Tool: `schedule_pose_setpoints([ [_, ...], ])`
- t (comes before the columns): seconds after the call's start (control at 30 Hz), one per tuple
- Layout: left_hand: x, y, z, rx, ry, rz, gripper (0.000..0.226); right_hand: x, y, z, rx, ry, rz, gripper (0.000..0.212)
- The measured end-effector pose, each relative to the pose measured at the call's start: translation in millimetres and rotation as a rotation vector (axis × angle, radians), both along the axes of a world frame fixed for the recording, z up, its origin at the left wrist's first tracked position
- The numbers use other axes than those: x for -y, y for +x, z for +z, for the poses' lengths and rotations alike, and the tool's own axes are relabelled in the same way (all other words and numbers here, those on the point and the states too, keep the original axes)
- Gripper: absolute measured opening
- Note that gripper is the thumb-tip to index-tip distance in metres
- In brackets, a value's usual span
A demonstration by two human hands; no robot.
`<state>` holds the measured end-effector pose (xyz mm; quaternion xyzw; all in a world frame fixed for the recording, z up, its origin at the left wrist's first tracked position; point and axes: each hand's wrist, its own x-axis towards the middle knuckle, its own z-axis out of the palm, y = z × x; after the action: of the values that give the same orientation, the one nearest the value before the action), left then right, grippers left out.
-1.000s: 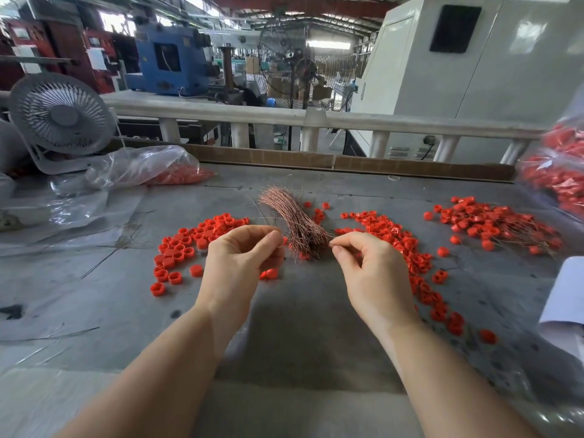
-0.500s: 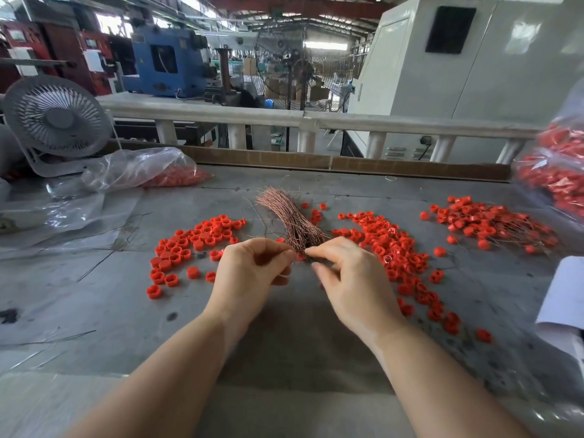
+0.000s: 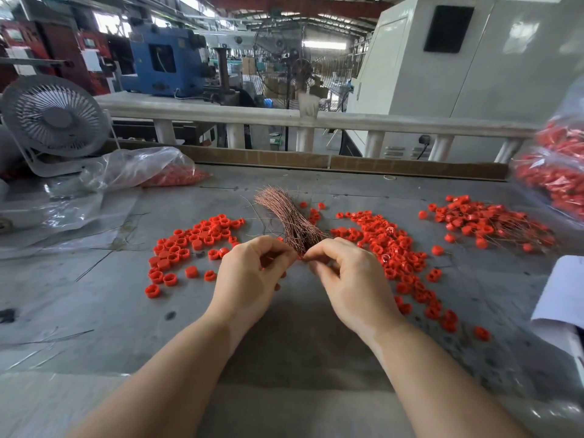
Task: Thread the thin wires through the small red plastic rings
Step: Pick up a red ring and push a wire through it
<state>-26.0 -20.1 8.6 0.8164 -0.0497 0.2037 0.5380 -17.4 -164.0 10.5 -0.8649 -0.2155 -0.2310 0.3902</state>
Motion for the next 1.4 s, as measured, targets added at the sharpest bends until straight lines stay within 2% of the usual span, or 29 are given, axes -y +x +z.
schedule_pose_setpoints([
  [0.23, -0.5, -1.1, 0.6, 0.112, 0.186, 0.076, 0.006, -2.0, -2.2, -0.7, 0.016, 0.012, 0.026, 0.014],
  [0.5, -1.0, -0.6, 1.1, 0.075, 0.198, 0.064, 0.012, -1.0, -5.5, 0.2, 0.097, -0.046, 0.030, 0.007],
  [0.63, 1.5, -0.2, 1.8, -0.012, 0.080, 0.007, 0.017, 0.2, -4.9, 0.5, 0.125, -0.086, -0.017, 0.006],
  [0.8, 1.2, -2.0, 3.2, -0.098, -0.217, -0.093, 0.019, 0.5, -5.3, 1.5, 0.182, -0.101, -0.049, 0.005],
  [0.93, -3.4, -0.5, 6.1, -0.082, -0.389, 0.005, 0.021, 3.4, -3.9, 1.5, 0.185, -0.088, -0.090, 0.006],
  [1.0, -7.6, 0.3, 6.6, -0.056, -0.413, 0.108, 0.024, 3.7, -3.5, 1.2, 0.180, -0.083, -0.092, 0.006],
  [1.13, -16.2, 5.7, 3.8, -0.049, -0.244, 0.269, 0.024, 3.4, -2.7, 0.8, 0.159, -0.065, -0.083, 0.006],
  [1.23, -18.5, 7.1, 0.8, -0.094, 0.036, 0.325, 0.009, 3.6, -2.6, 1.2, 0.147, -0.058, -0.083, 0.006],
  [1.3, -18.1, 6.7, -2.3, -0.119, 0.259, 0.329, 0.009, 3.4, -2.5, 1.2, 0.137, -0.060, -0.081, 0.007],
  [1.4, -17.1, 4.3, -4.2, -0.164, 0.446, 0.317, 0.013, 3.0, -2.7, 0.9, 0.121, -0.054, -0.075, 0.007],
])
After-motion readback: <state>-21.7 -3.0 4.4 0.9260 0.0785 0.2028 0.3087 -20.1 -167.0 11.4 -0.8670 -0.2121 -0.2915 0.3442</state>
